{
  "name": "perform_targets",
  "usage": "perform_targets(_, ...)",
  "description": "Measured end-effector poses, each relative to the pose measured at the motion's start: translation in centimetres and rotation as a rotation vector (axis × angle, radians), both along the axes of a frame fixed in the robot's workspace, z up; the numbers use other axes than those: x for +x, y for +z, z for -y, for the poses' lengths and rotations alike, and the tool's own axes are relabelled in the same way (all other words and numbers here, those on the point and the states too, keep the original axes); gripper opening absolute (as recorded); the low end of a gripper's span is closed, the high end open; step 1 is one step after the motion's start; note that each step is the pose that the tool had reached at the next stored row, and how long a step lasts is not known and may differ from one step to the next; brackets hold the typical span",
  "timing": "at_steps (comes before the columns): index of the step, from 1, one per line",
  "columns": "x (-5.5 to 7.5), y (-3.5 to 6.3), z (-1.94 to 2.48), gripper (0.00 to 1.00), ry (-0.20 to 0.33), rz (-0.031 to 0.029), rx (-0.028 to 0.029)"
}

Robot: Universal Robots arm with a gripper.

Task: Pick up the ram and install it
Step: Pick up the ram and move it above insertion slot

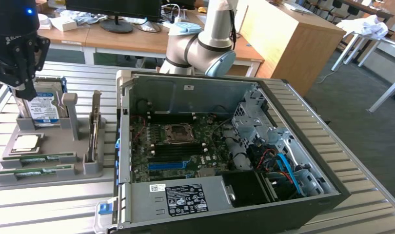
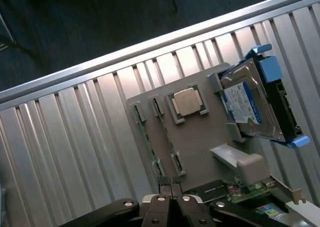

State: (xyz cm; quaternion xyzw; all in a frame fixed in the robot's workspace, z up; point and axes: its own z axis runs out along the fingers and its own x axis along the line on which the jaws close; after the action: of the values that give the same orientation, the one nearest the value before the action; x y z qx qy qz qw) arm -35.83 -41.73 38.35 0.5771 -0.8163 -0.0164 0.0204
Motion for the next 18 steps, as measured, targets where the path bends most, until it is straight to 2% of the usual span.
perform_targets(12, 0.0, -0.04, 0.0, 0.1, 0.136, 0.0, 0.0001)
perform_targets(18, 0.0, -0.05, 0.0, 0.1, 0.184, -0.0001, 0.0001)
